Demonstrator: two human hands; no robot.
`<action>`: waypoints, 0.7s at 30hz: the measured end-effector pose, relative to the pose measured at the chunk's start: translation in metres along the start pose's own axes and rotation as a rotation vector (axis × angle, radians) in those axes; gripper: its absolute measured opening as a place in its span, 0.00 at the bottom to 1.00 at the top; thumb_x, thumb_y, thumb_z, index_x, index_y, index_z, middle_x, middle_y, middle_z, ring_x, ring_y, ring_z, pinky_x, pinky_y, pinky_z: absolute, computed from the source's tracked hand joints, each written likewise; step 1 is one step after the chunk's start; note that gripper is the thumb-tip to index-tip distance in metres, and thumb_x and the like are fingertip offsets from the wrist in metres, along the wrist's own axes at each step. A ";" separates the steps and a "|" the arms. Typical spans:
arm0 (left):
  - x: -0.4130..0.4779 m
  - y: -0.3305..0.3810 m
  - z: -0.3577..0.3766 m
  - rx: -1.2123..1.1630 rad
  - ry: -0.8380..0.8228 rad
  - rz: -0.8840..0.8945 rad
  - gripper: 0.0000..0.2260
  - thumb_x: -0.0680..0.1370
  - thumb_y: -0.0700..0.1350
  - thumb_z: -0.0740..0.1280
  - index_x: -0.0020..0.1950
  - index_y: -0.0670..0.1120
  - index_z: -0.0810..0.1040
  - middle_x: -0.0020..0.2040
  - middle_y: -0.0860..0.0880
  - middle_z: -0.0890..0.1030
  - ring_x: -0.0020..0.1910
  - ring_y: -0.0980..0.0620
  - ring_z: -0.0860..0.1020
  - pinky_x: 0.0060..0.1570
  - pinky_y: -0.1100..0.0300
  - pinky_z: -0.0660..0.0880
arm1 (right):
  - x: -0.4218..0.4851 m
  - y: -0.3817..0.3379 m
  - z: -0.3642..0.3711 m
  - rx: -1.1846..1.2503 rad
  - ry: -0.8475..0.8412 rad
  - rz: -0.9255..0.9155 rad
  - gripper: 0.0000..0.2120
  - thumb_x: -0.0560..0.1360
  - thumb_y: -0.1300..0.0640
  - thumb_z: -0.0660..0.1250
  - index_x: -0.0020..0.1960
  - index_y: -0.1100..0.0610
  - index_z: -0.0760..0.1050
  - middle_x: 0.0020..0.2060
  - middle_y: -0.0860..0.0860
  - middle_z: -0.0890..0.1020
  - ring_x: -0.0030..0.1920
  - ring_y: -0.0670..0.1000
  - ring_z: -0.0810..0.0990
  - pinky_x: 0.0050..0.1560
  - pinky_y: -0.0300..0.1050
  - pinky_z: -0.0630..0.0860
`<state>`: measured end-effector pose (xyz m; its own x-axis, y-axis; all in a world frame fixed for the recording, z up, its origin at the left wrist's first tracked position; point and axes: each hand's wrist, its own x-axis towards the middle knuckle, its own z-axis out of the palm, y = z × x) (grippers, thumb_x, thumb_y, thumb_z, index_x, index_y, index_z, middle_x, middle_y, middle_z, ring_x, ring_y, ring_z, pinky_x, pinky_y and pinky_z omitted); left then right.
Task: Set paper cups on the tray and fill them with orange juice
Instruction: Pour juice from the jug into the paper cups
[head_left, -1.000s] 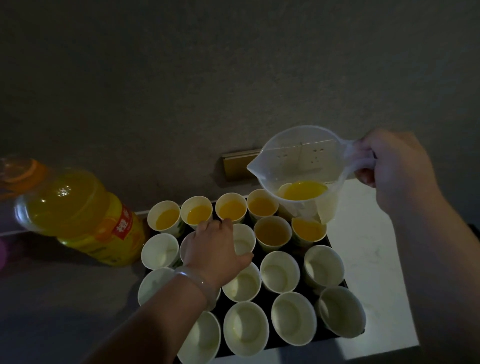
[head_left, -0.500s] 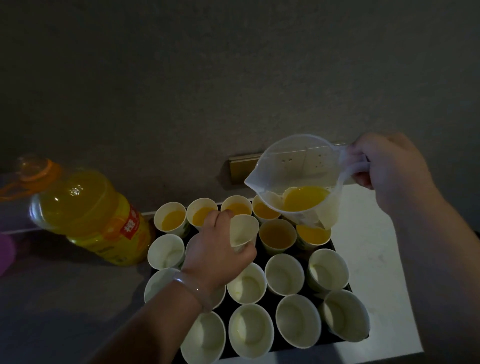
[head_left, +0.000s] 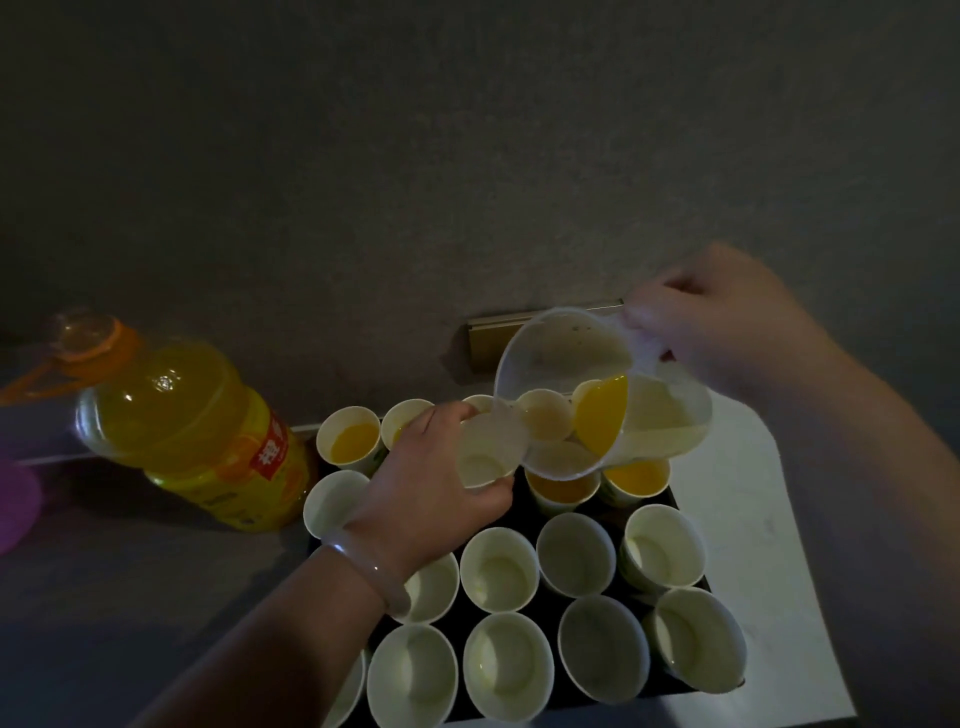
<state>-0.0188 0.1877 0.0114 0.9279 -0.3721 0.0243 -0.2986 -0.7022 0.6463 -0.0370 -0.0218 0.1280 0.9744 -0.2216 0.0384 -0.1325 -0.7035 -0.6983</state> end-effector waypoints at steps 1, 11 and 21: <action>0.000 0.001 0.000 -0.008 0.000 0.000 0.24 0.69 0.53 0.73 0.62 0.52 0.70 0.53 0.59 0.72 0.52 0.60 0.72 0.45 0.71 0.66 | 0.001 -0.003 0.000 -0.050 0.004 -0.041 0.15 0.64 0.49 0.61 0.24 0.55 0.62 0.22 0.48 0.59 0.26 0.49 0.58 0.31 0.46 0.55; 0.001 0.002 0.005 -0.077 0.048 0.048 0.25 0.67 0.52 0.72 0.63 0.52 0.72 0.53 0.56 0.74 0.54 0.58 0.74 0.52 0.65 0.73 | 0.010 -0.024 0.002 -0.332 0.000 -0.291 0.17 0.66 0.47 0.60 0.24 0.56 0.62 0.21 0.49 0.58 0.25 0.50 0.56 0.24 0.41 0.50; 0.004 -0.001 0.008 -0.098 0.087 0.060 0.27 0.67 0.52 0.74 0.63 0.53 0.71 0.52 0.58 0.70 0.49 0.74 0.69 0.43 0.83 0.63 | 0.012 -0.037 0.004 -0.442 -0.002 -0.349 0.21 0.70 0.50 0.60 0.23 0.57 0.59 0.21 0.50 0.57 0.24 0.50 0.55 0.26 0.40 0.51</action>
<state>-0.0166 0.1815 0.0047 0.9261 -0.3545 0.1290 -0.3351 -0.6156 0.7132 -0.0197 0.0047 0.1512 0.9744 0.0759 0.2117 0.1345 -0.9511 -0.2782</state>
